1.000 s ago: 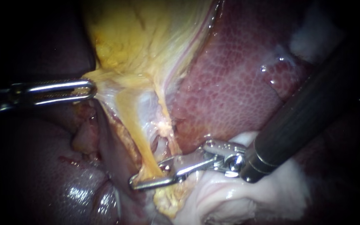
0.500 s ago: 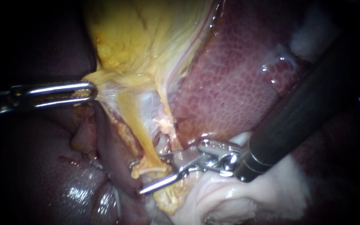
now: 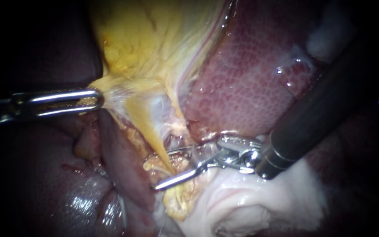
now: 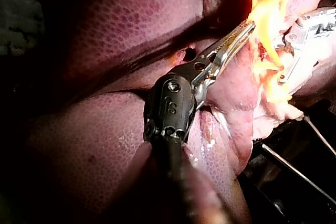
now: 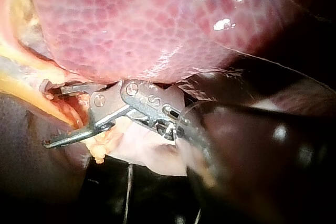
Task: Going back first clip left tube
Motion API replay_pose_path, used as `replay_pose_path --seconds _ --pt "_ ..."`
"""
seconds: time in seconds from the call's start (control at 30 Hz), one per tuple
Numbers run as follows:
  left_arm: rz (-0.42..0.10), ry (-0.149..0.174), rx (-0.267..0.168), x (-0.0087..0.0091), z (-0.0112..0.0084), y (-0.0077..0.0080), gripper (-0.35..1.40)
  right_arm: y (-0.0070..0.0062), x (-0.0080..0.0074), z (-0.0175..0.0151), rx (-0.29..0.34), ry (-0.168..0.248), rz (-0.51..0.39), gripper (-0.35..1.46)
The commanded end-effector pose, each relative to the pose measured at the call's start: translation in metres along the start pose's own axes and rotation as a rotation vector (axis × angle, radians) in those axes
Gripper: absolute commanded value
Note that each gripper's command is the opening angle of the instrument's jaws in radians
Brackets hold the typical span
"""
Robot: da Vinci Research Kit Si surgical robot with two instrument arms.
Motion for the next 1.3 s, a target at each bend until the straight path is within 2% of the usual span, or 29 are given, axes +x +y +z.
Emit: replay_pose_path --seconds 0.03,0.13,0.23,0.47,0.57,0.83,0.93,1.07,1.3 --pt "0.000 0.000 0.001 0.0000 0.0000 0.0000 -0.35 -0.0003 0.0000 -0.0005 0.002 -0.008 0.000 0.60" --pt "0.001 0.000 0.000 0.0001 0.0000 0.0000 -0.35 -0.0012 0.0002 -0.0024 0.004 -0.011 -0.015 0.60" --pt "0.001 -0.001 -0.001 0.0002 0.0001 0.0000 -0.35 -0.0020 0.0013 -0.0048 -0.014 -0.006 -0.034 0.60" --pt "0.003 -0.002 -0.002 0.0006 0.0002 0.0001 -0.35 -0.0038 0.0064 -0.0107 -0.064 0.005 -0.087 0.60" --pt "0.004 -0.001 0.000 0.0007 0.0003 0.0001 -0.35 -0.0048 0.0087 -0.0133 -0.092 -0.009 -0.109 0.60" --pt "0.006 -0.001 0.003 0.0010 0.0008 0.0000 -0.35 -0.0075 0.0131 -0.0170 -0.126 -0.034 -0.140 0.60" --pt "0.008 -0.004 0.007 0.0015 0.0013 -0.0001 -0.35 -0.0083 0.0138 -0.0174 -0.125 -0.040 -0.154 0.60" --pt "0.016 -0.005 0.013 0.0029 0.0031 0.0000 -0.35 -0.0086 0.0137 -0.0174 -0.124 -0.041 -0.155 0.60" --pt "0.043 0.001 0.044 0.0062 0.0088 -0.0001 -0.35 -0.0084 0.0131 -0.0173 -0.125 -0.042 -0.160 0.60"
